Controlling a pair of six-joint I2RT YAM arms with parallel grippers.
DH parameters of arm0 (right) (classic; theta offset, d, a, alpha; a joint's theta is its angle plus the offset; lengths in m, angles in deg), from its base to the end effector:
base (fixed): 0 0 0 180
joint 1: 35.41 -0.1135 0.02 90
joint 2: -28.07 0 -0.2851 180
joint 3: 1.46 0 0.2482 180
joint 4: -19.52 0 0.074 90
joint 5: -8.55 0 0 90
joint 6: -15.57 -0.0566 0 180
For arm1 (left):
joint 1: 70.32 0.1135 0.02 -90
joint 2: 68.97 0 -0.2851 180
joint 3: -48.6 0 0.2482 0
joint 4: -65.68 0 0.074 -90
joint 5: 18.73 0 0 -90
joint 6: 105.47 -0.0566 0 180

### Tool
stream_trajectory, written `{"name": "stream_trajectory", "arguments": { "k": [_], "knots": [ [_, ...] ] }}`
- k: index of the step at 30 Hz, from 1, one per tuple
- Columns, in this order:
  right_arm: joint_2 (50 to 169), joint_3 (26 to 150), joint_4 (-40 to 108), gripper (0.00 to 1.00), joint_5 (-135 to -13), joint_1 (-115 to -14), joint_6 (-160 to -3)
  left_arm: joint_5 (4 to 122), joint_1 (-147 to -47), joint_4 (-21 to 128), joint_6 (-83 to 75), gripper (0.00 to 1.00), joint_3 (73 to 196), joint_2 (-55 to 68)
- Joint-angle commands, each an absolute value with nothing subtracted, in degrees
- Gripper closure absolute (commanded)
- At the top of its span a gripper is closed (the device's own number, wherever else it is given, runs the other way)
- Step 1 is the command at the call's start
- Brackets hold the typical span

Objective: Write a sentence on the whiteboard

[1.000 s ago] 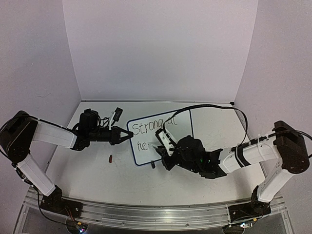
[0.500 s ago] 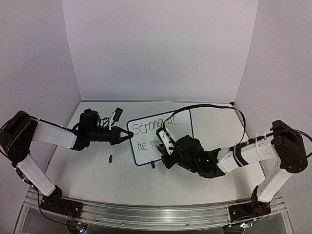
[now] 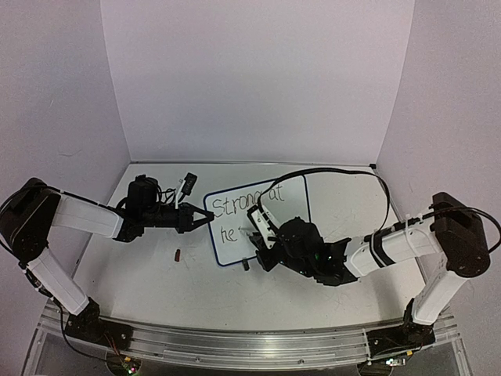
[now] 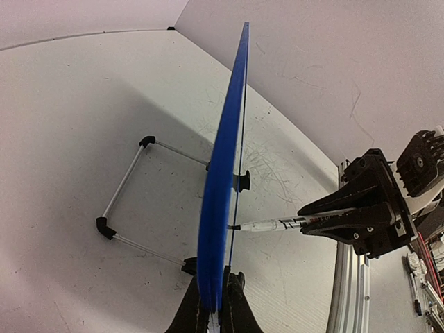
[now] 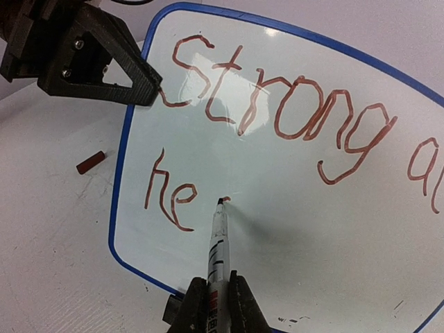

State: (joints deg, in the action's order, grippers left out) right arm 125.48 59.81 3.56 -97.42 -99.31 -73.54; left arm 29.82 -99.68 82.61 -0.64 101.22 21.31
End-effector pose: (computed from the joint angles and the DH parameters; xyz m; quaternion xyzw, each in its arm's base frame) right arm 0.1802 0.3324 0.2055 -0.3680 0.7283 0.1990 0.5427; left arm 0.2664 -0.1929 0.2057 0.2968 0.7379 -0.4697 0.3830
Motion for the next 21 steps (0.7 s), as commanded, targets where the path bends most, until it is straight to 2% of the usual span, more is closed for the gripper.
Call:
{"name": "stream_trajectory", "arguments": {
  "k": [1,21],
  "knots": [
    [126.4,62.1,3.4,1.0,-96.5,-99.1,-73.5,34.2,-99.3,78.1,-3.4,1.0,102.2,20.6],
    [126.0,60.7,7.3,1.0,-94.0,-99.1,-76.2,34.3,-99.3,77.9,-3.6,1.0,102.2,20.6]
  ]
}}
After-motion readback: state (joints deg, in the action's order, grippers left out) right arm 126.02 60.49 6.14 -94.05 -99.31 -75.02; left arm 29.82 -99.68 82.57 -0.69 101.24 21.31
